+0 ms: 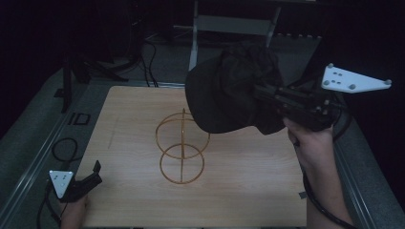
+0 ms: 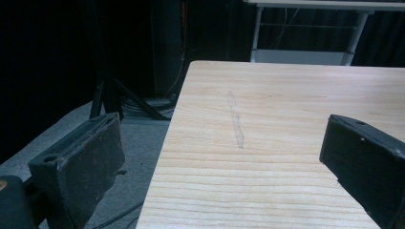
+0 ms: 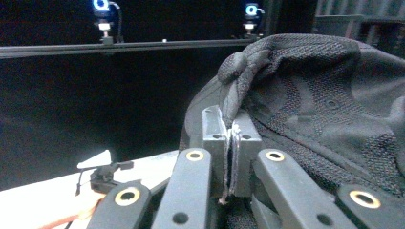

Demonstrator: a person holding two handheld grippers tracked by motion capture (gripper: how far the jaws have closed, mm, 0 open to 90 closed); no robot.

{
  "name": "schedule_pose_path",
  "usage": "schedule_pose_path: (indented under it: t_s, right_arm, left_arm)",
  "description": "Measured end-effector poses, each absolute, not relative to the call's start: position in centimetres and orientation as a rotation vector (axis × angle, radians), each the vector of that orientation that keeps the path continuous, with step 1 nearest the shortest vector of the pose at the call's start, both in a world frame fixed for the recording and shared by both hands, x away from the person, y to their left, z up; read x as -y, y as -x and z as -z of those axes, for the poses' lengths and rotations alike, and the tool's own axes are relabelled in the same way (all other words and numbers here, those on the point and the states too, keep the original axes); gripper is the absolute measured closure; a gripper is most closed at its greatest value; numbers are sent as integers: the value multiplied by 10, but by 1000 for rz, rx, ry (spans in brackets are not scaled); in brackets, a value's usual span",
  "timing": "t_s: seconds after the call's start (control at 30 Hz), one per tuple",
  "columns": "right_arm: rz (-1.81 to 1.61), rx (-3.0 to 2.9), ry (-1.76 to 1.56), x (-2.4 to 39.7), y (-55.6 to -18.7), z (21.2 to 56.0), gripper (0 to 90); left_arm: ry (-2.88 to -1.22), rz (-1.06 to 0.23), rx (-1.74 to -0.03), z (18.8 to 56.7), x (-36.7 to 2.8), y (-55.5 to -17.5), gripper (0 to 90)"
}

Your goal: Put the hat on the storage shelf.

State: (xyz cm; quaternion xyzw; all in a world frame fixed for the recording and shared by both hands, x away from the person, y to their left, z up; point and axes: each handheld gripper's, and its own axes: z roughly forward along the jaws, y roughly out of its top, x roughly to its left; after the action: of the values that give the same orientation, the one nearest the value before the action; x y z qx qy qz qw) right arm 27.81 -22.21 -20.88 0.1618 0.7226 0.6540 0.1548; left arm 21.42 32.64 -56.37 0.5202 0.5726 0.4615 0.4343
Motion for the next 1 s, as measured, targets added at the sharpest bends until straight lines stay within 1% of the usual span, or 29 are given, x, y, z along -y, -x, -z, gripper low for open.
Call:
schedule_pose_path:
  t_s: [0.03, 0.2, 0.57, 0.8, 1.0]
  right_arm:
    - [-1874, -2070, -464, 222, -278, 209, 875]
    - [-1892, -2131, -401, 190, -279, 210, 875]
    - [-1918, -2219, -324, 139, -279, 220, 875]
    - [-1950, -2261, -323, 120, -282, 232, 875]
    - [-1948, -2321, -371, 105, -290, 254, 874]
  left_arm:
    - [-1295, -1149, -1426, 564, -326, -214, 18]
    - [-1296, -1147, -1422, 564, -326, -214, 18]
    - [-1296, -1146, -1420, 564, -327, -214, 18]
    - [-1295, -1144, -1418, 564, -327, -214, 18]
    - [-1296, -1142, -1417, 564, -327, -214, 18]
